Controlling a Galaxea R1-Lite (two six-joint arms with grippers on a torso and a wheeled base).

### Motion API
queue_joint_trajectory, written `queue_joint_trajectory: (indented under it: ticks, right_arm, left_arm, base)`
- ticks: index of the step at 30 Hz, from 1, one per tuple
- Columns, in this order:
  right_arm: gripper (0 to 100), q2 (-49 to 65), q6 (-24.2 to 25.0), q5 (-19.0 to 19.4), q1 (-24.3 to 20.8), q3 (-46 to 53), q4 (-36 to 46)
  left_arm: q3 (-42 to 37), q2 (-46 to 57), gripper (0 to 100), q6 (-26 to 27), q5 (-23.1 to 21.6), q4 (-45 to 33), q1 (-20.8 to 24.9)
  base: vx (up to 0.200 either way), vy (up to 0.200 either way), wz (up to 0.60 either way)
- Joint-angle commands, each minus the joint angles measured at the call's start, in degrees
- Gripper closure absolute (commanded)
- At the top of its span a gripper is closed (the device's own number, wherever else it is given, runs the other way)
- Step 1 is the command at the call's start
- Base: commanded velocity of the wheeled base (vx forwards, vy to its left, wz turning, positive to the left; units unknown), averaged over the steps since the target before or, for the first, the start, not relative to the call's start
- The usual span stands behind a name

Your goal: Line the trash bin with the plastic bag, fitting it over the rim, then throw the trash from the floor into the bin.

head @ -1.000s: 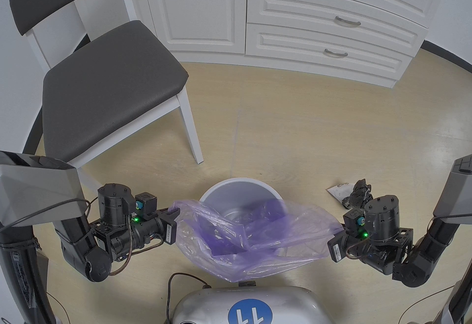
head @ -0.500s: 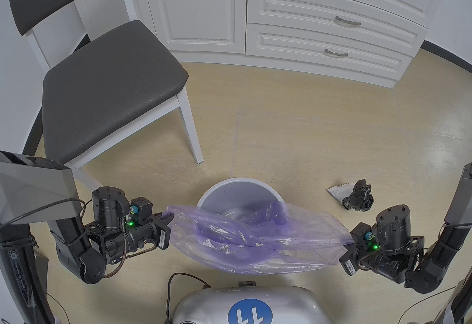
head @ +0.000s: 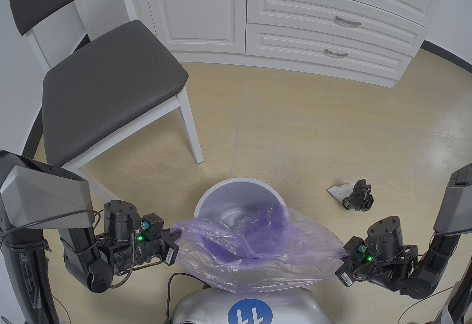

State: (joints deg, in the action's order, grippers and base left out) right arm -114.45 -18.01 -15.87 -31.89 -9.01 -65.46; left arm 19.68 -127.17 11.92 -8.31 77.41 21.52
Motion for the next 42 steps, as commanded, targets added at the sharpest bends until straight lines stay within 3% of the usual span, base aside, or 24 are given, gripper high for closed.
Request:
queue_joint_trajectory:
  ticks: [1, 5, 6, 11, 22, 39, 42]
  right_arm:
    - [100, -4.03, 0.43, -0.3, -0.72, -1.19, -0.45]
    - [100, -4.91, 0.78, -0.48, -0.63, -1.89, -1.51]
    - [100, -6.32, 2.1, -0.65, -0.45, -2.24, -5.2]
    - [100, -9.22, 2.54, -0.74, -0.1, -1.89, -10.47]
    - [100, -7.9, 0.95, -0.74, -0.19, 0.57, -10.91]
    - [100, -12.29, 1.04, -0.83, -0.01, -1.01, -11.35]
    - [100, -14.31, 0.87, -0.83, -0.37, -0.22, -14.87]
  left_arm:
    - [0.98, -4.75, 100, 0.29, 0.23, 2.39, 0.63]
    - [1.51, -7.12, 100, 0.12, 0.32, 6.53, 0.81]
    - [3.18, -9.5, 100, -0.06, 0.76, 11.01, 0.72]
    - [4.76, -9.32, 100, -1.46, 3.13, 10.39, 0.63]
    - [3.35, -0.44, 100, -2.52, 1.19, 10.3, -4.03]
    - [6.78, -6.95, 100, -6.03, 0.67, 10.39, -3.59]
    - [5.72, -7.65, 100, -5.68, 0.67, 10.3, -3.59]
  base:
    - [0.0, 0.0, 0.0]
    - [0.0, 0.0, 0.0]
    - [0.0, 0.0, 0.0]
    - [0.0, 0.0, 0.0]
    - [0.0, 0.0, 0.0]
    - [0.0, 0.0, 0.0]
    - [0.0, 0.0, 0.0]
